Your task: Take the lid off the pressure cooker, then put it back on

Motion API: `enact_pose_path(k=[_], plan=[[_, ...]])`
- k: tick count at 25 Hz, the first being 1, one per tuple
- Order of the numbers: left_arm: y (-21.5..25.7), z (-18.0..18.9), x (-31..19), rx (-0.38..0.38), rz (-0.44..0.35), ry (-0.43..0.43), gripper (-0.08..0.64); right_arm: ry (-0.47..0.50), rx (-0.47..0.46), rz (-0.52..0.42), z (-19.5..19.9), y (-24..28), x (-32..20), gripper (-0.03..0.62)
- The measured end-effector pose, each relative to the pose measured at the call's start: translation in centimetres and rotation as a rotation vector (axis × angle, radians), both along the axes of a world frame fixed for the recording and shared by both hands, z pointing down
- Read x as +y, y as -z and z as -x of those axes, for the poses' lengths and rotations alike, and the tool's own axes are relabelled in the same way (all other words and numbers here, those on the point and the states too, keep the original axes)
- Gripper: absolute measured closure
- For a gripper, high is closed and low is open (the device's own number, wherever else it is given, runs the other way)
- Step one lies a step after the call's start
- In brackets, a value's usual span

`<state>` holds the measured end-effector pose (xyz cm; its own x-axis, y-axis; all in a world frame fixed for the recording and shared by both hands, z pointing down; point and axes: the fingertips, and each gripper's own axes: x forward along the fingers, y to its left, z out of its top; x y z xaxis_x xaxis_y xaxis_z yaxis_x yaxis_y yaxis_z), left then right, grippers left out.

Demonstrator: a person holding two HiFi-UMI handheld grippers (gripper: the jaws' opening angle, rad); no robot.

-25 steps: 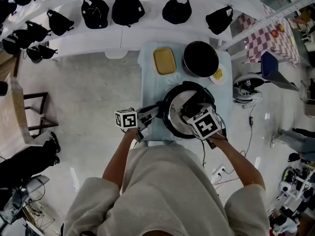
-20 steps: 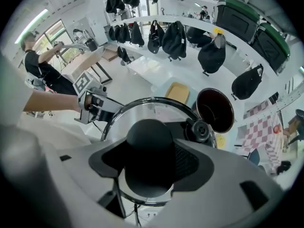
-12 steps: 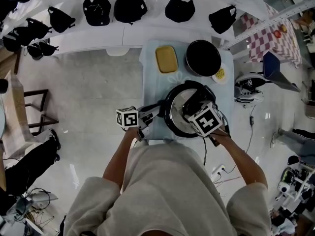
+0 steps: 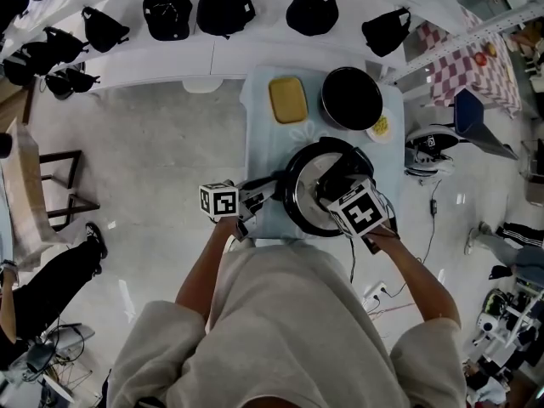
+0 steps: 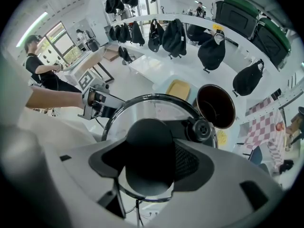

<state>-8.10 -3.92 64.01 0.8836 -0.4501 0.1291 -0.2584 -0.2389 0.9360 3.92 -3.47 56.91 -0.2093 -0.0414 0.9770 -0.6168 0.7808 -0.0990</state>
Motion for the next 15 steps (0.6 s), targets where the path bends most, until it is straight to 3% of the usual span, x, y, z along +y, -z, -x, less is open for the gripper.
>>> enact_pose_path(k=[15], plan=[[0.26, 0.20, -0.19, -0.007, -0.010, 0.010, 0.462, 0.065, 0.025, 0.009, 0.34, 0.01, 0.11, 0.321]])
